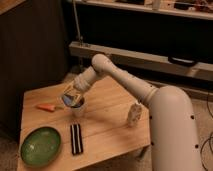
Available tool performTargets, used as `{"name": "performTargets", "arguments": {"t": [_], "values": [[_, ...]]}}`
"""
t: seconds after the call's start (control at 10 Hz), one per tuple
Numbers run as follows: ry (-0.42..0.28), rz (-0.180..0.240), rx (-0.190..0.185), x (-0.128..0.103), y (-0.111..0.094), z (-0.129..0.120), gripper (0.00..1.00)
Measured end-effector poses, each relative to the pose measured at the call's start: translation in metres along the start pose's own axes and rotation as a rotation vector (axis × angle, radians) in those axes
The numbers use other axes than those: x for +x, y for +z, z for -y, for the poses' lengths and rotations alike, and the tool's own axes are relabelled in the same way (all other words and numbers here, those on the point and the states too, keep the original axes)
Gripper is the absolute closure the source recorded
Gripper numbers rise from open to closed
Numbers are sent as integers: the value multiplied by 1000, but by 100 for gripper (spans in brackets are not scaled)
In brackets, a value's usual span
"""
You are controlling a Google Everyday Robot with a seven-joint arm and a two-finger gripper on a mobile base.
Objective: Place the white sponge in the ceramic cup
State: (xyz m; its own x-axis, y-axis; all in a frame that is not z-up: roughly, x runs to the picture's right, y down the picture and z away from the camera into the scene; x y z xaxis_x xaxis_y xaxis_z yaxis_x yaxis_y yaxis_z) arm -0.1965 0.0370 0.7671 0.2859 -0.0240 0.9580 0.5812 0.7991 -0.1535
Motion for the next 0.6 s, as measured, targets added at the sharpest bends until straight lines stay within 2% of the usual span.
{"name": "performTargets", "arguments": {"t": [0.6], "values": [[-4,-8,14,5,-17,-7,20]]}}
